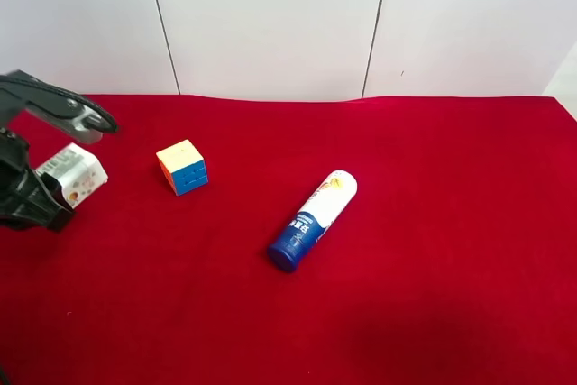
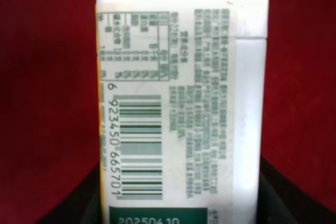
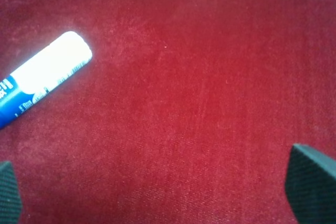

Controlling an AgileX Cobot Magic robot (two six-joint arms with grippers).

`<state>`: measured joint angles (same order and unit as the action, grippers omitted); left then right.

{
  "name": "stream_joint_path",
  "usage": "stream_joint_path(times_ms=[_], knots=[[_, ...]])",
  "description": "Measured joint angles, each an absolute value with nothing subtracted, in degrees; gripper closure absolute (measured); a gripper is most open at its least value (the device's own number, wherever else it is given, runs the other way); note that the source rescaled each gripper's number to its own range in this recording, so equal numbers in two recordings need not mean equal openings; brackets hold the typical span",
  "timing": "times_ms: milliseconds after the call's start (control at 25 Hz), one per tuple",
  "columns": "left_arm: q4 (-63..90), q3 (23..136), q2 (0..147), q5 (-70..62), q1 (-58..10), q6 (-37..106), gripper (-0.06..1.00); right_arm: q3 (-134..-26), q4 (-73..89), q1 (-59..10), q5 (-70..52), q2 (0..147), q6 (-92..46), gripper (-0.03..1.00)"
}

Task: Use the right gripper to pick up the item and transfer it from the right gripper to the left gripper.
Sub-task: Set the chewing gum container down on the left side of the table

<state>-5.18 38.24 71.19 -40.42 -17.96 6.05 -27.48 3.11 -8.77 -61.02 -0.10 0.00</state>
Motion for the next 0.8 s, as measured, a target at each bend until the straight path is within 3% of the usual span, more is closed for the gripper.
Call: stream_joint_path(times_ms=[800], knots=[[1.57, 38.24, 90.71, -22.04, -17.71, 5.81, 0.94, -27.48, 3.11, -8.77, -61.02, -0.1, 0.0, -0.03]])
